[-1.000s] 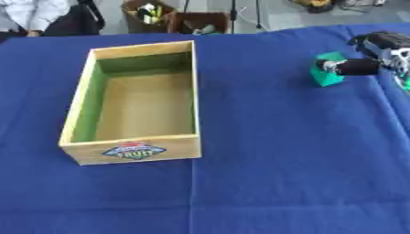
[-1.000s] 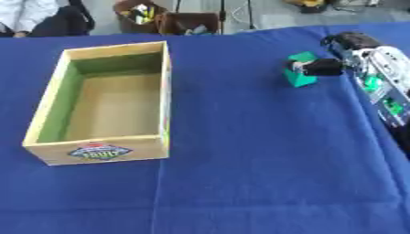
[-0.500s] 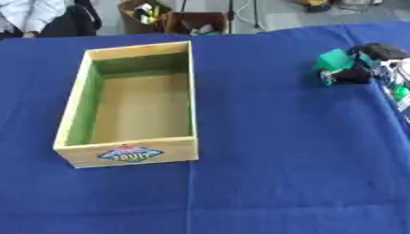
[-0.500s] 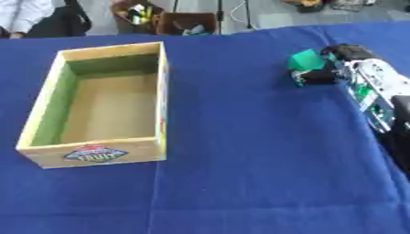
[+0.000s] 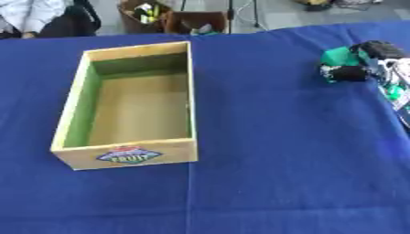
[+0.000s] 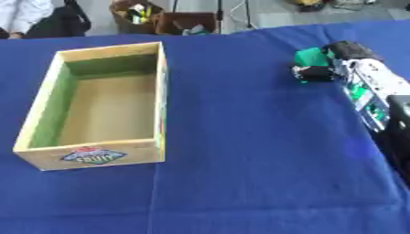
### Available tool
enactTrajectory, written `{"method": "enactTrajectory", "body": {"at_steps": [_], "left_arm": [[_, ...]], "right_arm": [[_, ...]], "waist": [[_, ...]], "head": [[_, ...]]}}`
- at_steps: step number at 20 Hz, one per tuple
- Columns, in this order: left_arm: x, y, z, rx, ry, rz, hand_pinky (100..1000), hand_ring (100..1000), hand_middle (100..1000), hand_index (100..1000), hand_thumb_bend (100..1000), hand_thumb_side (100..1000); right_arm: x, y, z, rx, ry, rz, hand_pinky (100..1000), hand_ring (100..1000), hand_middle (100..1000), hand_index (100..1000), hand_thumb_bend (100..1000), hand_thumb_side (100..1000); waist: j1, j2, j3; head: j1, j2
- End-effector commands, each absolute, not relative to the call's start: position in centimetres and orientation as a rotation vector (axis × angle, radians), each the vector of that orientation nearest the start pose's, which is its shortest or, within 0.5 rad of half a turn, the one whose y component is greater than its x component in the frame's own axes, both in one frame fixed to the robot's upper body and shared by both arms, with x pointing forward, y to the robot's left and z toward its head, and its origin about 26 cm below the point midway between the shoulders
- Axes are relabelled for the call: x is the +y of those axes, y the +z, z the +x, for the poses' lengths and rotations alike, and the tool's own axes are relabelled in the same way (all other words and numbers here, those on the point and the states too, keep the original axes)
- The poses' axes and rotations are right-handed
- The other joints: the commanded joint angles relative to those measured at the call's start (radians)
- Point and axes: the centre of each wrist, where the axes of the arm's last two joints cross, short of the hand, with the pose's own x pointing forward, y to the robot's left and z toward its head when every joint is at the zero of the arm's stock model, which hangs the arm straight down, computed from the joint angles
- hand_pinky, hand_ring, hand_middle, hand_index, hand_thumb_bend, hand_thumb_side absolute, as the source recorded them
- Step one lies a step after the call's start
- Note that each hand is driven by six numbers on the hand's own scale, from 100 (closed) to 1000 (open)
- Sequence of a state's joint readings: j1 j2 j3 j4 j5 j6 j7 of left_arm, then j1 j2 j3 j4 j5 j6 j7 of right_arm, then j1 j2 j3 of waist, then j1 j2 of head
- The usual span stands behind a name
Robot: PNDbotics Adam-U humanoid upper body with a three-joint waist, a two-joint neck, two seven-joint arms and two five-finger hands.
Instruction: Pick up objects on the table and place them in the box.
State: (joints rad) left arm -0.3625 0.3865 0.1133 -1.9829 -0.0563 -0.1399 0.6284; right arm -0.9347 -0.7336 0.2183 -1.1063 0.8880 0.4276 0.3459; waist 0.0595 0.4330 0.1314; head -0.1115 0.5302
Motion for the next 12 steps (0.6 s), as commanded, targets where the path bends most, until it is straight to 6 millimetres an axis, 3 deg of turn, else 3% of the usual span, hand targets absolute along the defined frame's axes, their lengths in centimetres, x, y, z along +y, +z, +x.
{"method": "enactTrajectory", "body": {"at_steps": [1,4,8,12], "left_arm": [[29.1,23.98,30.16,3.478,-0.494,-0.815,615,735,817,866,100,1000],[29.06,24.06,30.18,3.476,-0.493,-0.808,616,735,817,865,100,1000],[29.09,24.08,30.18,3.474,-0.498,-0.809,616,735,818,865,100,1000],[29.05,24.14,30.2,3.473,-0.5,-0.804,617,735,819,865,100,1000]], "right_arm": [[-34.57,29.54,44.07,-1.127,0.894,-1.402,882,910,659,784,169,777],[-34.51,29.45,44.03,-1.129,0.896,-1.397,879,900,621,754,100,699],[-34.4,29.45,43.94,-1.131,0.895,-1.389,877,880,578,709,100,611],[-33.99,29.81,43.77,-1.153,0.888,-1.389,876,868,552,677,100,580]], "waist": [[-0.002,-0.02,0.001],[-0.004,-0.021,-0.001],[-0.004,-0.023,-0.003],[-0.005,-0.025,-0.006]], "head": [[0.002,-0.005],[0.003,-0.006],[0.004,-0.005],[0.006,-0.004]]}}
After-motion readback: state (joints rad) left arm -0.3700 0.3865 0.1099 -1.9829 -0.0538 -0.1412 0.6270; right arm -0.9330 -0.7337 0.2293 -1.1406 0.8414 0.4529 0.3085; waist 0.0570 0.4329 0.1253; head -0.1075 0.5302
